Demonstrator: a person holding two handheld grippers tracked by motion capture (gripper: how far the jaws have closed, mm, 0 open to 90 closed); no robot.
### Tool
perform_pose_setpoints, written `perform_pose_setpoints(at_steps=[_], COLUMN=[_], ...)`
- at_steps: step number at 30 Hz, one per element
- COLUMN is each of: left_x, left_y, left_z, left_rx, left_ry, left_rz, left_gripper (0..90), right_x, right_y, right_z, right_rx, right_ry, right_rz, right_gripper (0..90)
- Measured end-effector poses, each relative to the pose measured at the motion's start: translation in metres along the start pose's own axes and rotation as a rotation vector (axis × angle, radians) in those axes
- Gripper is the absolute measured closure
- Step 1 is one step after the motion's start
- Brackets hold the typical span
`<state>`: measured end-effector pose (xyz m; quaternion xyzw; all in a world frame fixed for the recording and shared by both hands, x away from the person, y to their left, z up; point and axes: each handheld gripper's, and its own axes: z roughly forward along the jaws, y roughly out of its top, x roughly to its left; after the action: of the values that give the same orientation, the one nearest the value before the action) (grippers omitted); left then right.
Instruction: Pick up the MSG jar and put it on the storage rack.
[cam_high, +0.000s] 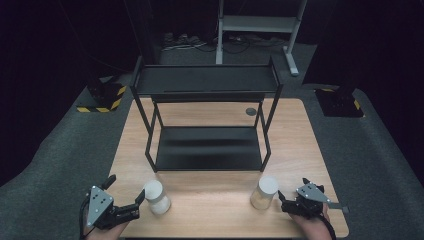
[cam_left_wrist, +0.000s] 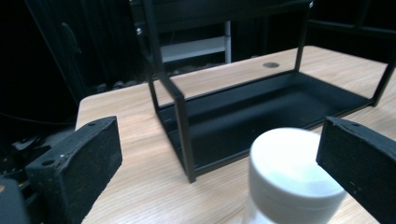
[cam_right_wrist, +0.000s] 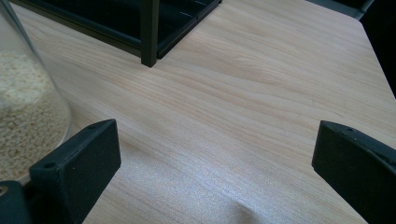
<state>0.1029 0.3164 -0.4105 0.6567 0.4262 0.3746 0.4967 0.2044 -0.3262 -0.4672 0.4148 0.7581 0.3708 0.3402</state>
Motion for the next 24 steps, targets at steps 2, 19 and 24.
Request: perform_pose_setpoints(at_steps=[2,19,24], left_x=[-0.001,-0.014,-0.014], left_y=[0.000,-0.004,-0.006], left_z=[0.000,0.012,0.017], left_rx=[-0.004,-0.001,0.018], left_ry=[-0.007,-0.090,-0.109], left_rz=[0.001,0.011,0.006], left_gripper=[0.5,0.5,0.5], right_x=[0.000,0.000,0.000], right_y=[0.000,-0.001,-0.001], right_z=[0.000,0.000,0.000], right_rx=[0.000,-0.003,-0.003], right_ry=[0.000,-0.002,-0.002], right_rz=[0.000,0.004,0.002], right_gripper=[0.6,0.7,0.7])
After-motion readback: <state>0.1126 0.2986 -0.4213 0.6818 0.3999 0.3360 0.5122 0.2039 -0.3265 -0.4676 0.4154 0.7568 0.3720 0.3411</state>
